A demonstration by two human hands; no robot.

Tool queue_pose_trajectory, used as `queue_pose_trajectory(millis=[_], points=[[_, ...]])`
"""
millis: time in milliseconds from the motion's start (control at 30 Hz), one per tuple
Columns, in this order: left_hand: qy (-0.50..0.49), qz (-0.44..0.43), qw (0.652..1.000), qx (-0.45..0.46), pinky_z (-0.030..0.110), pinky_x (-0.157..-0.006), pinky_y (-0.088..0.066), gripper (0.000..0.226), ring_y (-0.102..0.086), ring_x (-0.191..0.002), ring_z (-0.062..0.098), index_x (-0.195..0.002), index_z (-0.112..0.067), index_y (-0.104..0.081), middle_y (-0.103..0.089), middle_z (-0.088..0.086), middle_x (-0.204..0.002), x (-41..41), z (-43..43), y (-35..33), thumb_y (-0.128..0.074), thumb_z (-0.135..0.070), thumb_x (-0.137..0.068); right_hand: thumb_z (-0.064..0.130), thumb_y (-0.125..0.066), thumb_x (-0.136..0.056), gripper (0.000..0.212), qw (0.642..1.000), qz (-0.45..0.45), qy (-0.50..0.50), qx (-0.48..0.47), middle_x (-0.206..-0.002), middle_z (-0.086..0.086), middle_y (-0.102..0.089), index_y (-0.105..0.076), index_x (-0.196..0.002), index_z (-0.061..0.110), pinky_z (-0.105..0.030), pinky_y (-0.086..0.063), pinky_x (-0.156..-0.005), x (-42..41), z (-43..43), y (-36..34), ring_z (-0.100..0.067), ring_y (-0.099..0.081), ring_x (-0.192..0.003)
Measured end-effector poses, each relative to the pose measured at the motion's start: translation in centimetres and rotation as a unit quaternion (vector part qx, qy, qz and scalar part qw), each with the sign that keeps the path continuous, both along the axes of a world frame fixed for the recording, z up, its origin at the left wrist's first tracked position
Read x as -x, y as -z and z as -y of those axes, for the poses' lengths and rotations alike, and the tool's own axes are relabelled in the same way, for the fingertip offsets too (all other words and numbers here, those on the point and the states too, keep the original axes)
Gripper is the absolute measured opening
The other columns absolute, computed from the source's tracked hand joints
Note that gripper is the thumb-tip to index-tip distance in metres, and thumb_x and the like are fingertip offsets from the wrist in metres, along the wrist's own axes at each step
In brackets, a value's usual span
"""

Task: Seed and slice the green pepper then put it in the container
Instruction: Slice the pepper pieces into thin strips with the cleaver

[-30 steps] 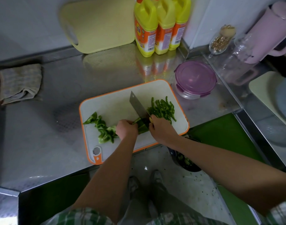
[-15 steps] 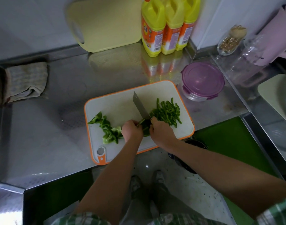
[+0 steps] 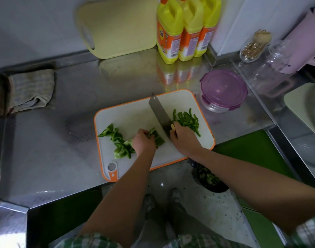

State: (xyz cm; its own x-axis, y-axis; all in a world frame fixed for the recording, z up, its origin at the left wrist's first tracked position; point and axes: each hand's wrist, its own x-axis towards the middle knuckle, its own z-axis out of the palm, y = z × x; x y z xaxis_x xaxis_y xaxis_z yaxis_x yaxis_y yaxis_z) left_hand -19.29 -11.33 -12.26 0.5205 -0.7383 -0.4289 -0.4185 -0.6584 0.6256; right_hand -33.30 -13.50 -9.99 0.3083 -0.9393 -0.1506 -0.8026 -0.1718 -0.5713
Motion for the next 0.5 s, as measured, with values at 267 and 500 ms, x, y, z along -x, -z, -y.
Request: queue_pose_trajectory(millis=[267, 500], points=[[-0.018, -0.024, 0.999, -0.016, 0.021, -0.054, -0.048, 0.012, -0.067, -0.059, 0.016, -0.103, -0.012, -0.063, -0.072, 0.004, -0.082, 0.26, 0.54, -0.44, -0.063, -0.017, -0.092, 0.018, -0.04, -0.1, 0.014, 0.998, -0.044, -0.035, -0.042, -0.062, 0.003, -0.041, -0.048, -0.1, 0.007, -0.023, -0.024, -0.044, -0.95, -0.77, -0.79, -0.009, -0.039, -0.051], [-0.025, -0.028, 0.999, -0.017, 0.025, -0.059, -0.054, 0.012, -0.069, -0.062, 0.018, -0.102, -0.009, -0.067, -0.072, 0.005, -0.079, 0.09, 0.69, -0.16, -0.064, -0.015, -0.091, 0.016, -0.04, -0.1, 0.016, 0.997, -0.047, -0.033, -0.05, -0.062, 0.003, -0.041, -0.05, -0.106, 0.004, -0.023, -0.024, -0.044, -0.91, -0.78, -1.1, -0.008, -0.039, -0.051]])
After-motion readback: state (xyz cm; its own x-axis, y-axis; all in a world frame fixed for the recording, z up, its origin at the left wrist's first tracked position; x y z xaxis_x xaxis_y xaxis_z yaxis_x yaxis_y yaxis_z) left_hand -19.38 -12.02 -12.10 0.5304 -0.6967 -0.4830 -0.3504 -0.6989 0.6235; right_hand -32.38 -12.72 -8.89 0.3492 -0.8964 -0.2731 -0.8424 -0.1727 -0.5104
